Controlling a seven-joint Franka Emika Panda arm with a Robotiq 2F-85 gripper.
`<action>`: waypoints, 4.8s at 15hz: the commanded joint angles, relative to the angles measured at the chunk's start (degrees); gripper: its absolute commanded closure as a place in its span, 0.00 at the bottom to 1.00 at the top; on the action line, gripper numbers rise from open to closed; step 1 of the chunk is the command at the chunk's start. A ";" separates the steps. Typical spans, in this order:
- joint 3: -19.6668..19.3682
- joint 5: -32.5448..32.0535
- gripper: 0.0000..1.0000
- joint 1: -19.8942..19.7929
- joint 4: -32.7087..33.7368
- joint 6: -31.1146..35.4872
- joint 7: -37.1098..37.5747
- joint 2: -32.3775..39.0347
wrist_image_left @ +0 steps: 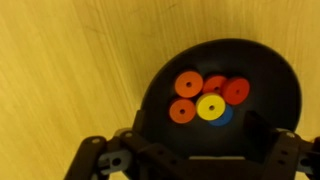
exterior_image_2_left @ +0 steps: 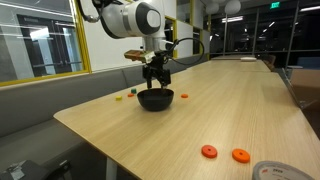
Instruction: Put one yellow ring and three orange rings inside the black bowl
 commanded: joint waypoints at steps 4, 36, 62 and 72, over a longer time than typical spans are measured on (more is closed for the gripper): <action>-7.01 -9.70 0.00 -3.95 0.37 -4.55 5.92 -2.93; -14.17 -9.80 0.00 -15.37 -20.76 7.92 15.71 -5.75; -14.91 4.56 0.00 -15.28 -18.59 15.07 10.32 -1.02; -15.07 6.12 0.42 -15.50 -18.43 15.98 8.25 -0.72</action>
